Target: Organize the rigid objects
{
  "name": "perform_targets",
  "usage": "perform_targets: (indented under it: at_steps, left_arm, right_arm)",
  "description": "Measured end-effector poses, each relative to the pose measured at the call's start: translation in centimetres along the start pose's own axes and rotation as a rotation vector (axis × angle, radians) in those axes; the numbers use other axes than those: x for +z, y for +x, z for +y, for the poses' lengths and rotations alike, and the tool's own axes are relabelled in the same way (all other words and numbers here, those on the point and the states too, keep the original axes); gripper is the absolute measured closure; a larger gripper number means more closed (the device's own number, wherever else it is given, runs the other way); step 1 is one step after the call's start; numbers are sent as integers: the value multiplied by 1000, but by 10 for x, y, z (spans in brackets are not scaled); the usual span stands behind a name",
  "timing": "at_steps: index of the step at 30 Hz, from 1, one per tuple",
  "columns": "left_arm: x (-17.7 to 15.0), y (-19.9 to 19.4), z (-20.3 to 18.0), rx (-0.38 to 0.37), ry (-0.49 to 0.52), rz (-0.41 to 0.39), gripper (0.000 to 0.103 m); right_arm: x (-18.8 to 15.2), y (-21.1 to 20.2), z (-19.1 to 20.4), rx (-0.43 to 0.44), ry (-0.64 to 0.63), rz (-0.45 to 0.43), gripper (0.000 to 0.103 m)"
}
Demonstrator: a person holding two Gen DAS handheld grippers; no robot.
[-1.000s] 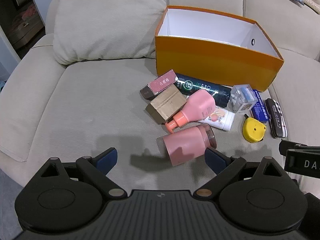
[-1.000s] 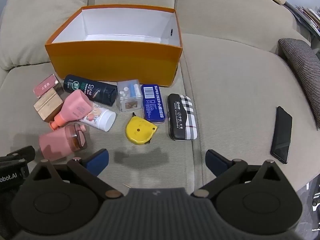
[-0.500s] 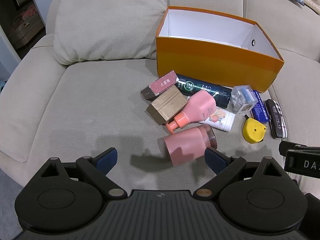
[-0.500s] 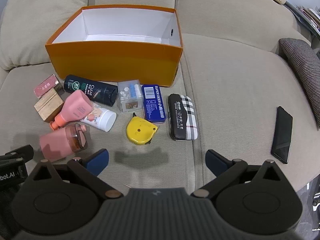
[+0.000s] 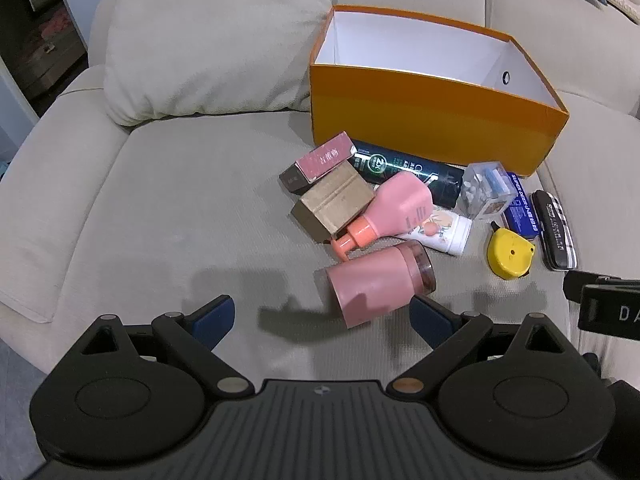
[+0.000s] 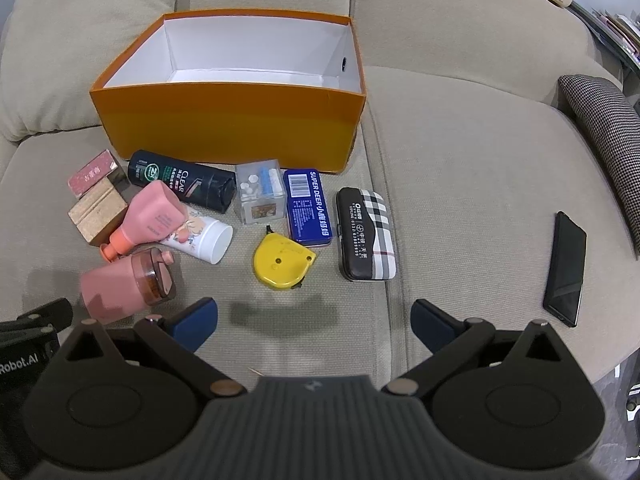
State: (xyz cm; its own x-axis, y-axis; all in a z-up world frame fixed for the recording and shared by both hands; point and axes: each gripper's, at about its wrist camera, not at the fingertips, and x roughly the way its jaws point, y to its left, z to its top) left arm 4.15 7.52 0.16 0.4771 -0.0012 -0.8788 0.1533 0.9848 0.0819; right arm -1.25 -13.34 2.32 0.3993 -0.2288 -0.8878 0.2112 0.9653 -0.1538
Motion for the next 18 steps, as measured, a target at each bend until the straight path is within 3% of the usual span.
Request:
perform_targets:
  at_steps: [11, 18]
  left_arm:
    - [-3, 8, -1, -14, 12, 19, 0]
    - [-6, 26, 13, -150, 112, 3, 0]
  right_arm:
    - [1, 1, -4, 2, 6, 7, 1]
    - [3, 4, -8, -1, 23, 23, 1]
